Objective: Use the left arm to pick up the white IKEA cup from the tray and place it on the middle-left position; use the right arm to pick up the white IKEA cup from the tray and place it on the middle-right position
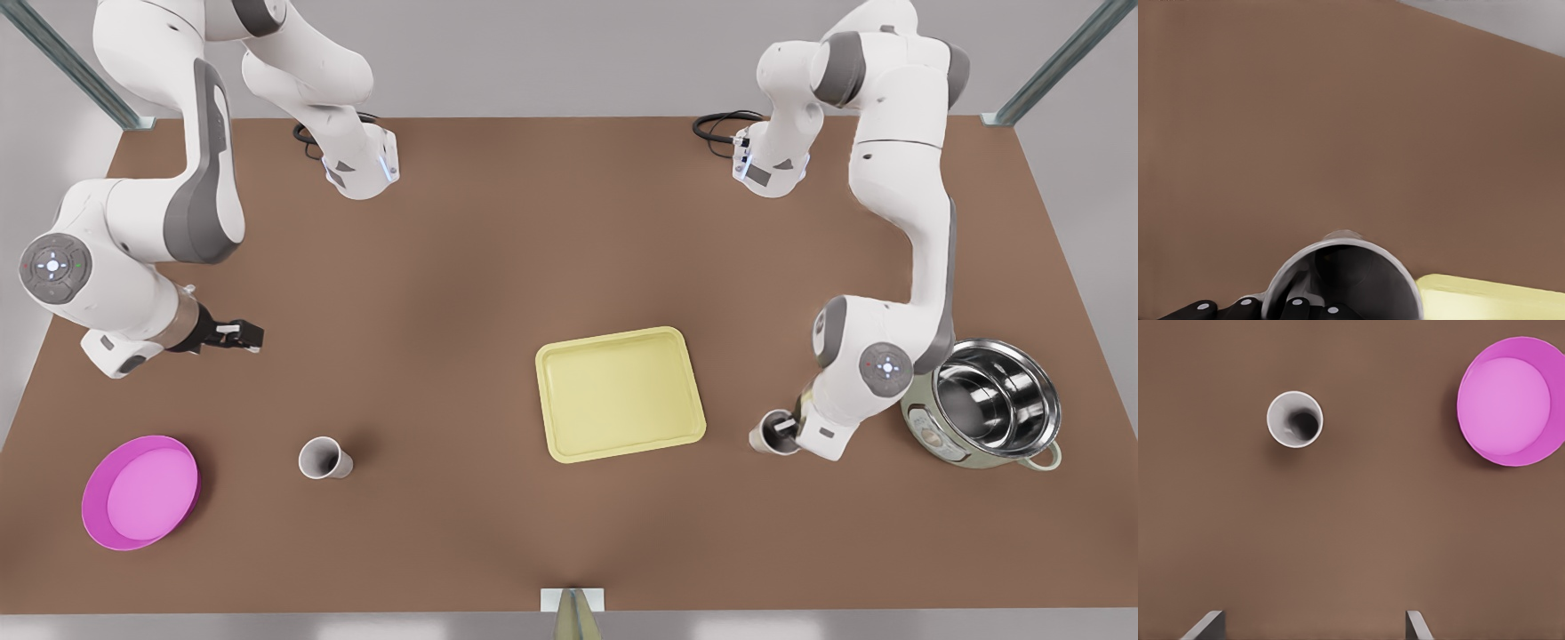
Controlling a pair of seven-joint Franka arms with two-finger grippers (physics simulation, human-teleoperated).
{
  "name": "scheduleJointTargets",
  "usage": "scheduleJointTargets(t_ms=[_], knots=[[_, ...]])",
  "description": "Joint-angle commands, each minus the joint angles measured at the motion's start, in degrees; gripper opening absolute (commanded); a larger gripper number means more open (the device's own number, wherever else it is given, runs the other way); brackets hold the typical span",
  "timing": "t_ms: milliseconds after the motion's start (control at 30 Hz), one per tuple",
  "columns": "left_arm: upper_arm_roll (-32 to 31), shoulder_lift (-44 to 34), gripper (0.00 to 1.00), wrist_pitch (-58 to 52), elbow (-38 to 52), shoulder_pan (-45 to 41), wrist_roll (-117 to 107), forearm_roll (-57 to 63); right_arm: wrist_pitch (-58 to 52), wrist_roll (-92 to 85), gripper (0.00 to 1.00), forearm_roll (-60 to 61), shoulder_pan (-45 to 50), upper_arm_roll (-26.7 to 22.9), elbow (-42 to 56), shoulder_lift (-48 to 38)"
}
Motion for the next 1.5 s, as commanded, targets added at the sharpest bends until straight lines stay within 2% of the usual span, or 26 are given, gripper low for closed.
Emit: scheduleJointTargets(t_ms=[0, 167, 367, 467, 500, 533, 567, 600, 967, 1033, 1100, 1133, 1200, 1267, 1333, 1467], knots=[[0.05, 0.61, 0.0, -0.29, 0.01, 1.91, 16.67, -0.79, -0.24, -0.37, 1.0, 0.05, 0.02, 0.0, 0.21, -0.02], [0.05, 5.01, 0.0, 8.76, 0.01, 2.79, 18.78, -0.44, 0.02, -0.37, 1.0, 0.05, -0.42, 0.0, 0.21, -0.02], [0.05, 6.77, 0.0, 12.63, -0.08, 2.97, 18.69, -0.17, 0.02, -0.46, 1.0, -0.04, -0.34, 0.09, 0.21, 0.16], [0.05, 7.03, 0.1, 12.98, -0.26, 2.97, 18.69, -0.17, -0.16, -2.22, 1.0, 0.05, -0.78, 0.09, 0.21, 0.16], [0.05, 7.03, 0.11, 12.98, -0.43, 2.88, 18.69, -0.17, -0.16, -2.13, 1.0, 0.05, -0.78, 0.09, 0.21, 0.16], [0.05, 7.2, 0.29, 13.07, -0.43, 2.88, 18.69, -0.17, -0.16, -2.13, 1.0, -0.04, -0.78, 0.09, 0.21, 0.16], [0.05, 7.47, 0.88, 14.47, -0.52, 2.79, 18.6, -0.09, -0.16, -2.22, 1.0, -0.04, -0.78, 0.09, 0.21, 0.16], [-0.04, 7.47, 1.0, 14.83, -0.7, 2.79, 18.6, -0.09, -0.24, -2.22, 1.0, -0.04, -0.86, 0.09, 0.21, 0.16], [-0.04, 6.42, 1.0, 12.64, -1.4, 2.7, 18.6, 0.0, -0.16, -2.22, 1.0, -0.04, -1.57, 0.0, 0.21, 0.16], [-0.39, 1.24, 1.0, 1.92, -1.22, 2.53, 18.69, 0.0, -0.33, -2.22, 1.0, -0.04, -1.57, 0.0, 0.21, 0.16], [-0.92, -10.19, 1.0, -17.59, -0.26, 2.53, 22.81, -0.7, -0.33, -3.62, 1.0, 0.05, -2.36, -0.09, 0.21, 0.16], [-0.56, -14.58, 1.0, -23.23, 0.44, 3.06, 25.46, -3.07, -0.33, -3.71, 1.0, -0.04, -2.36, 0.0, 0.21, 0.16], [-0.3, -20.21, 1.0, -25.52, -1.13, 3.14, 25.63, -5.27, -0.33, -3.71, 1.0, -0.04, -2.36, 0.09, 0.21, 0.16], [-0.3, -25.14, 1.0, -22.53, -6.06, 3.14, 27.74, -4.75, -0.33, -3.98, 1.0, -0.04, -2.36, 0.09, 0.3, 0.16], [-0.39, -24.17, 1.0, -22.62, -3.25, 3.06, 27.3, -4.74, -0.33, -3.89, 1.0, -0.04, -2.36, 0.18, 0.3, 0.16], [-0.48, -24.35, 1.0, -22.7, -3.07, 2.97, 27.39, -4.57, -0.33, -3.8, 1.0, -0.04, -2.36, 0.18, 0.3, 0.16]])
